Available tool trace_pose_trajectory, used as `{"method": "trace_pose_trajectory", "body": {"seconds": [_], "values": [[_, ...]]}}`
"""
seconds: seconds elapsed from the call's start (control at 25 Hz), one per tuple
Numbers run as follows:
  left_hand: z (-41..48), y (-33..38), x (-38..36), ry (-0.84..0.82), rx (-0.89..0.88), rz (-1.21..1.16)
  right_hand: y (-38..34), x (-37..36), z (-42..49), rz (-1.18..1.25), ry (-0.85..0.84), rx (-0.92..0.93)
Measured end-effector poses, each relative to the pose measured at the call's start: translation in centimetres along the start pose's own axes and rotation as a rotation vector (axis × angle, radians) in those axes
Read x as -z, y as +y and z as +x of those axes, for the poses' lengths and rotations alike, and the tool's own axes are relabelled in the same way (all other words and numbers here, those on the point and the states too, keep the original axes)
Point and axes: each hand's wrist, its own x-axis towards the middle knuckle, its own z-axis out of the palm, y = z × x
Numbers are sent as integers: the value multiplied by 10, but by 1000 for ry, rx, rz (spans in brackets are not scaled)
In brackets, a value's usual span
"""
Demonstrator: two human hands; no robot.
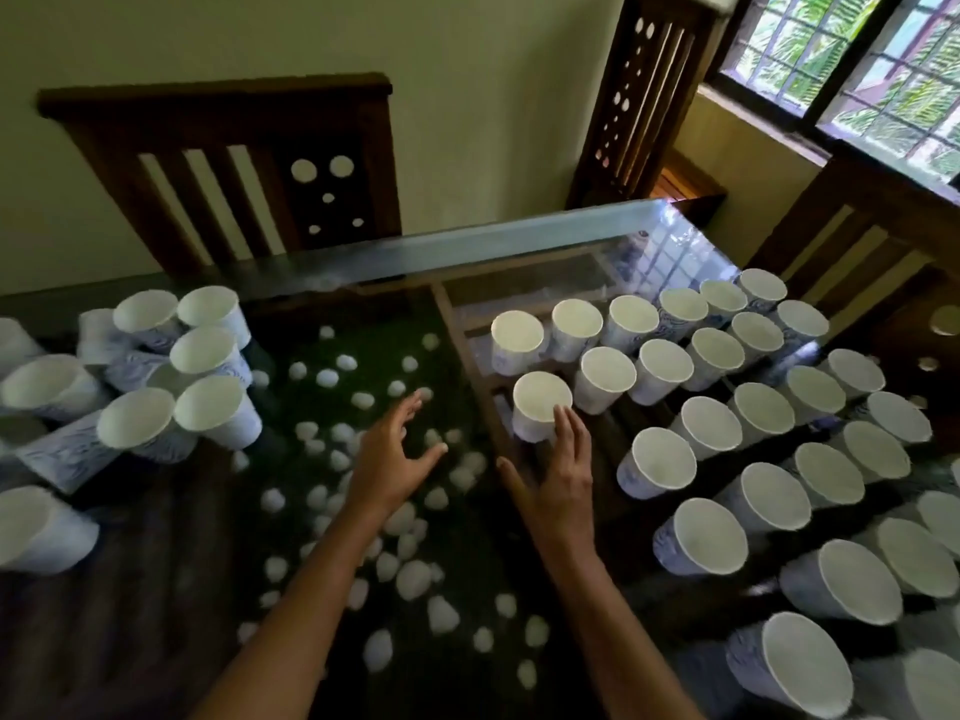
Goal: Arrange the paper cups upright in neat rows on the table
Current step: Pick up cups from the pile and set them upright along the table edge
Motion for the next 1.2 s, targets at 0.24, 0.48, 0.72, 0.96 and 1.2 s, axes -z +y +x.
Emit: {"method": "trace_pose_trajectory", "body": {"seconds": [0.24,0.48,0.72,0.96,1.2], "values": [[-96,-41,86,58,-4,-26,-61,-17,-70,63,-273,64],[-179,-86,178,171,-29,34,-143,-79,-129,-2,-545,178],[-235,-143,260,319,56,100,-196,-152,-173,-65,-632,316],[-228,-190,308,279,115,218,-220,-218,-181,-53,-640,248],[-184,-237,350,245,62,394,-229,-271,-163,-42,-551,145]]}}
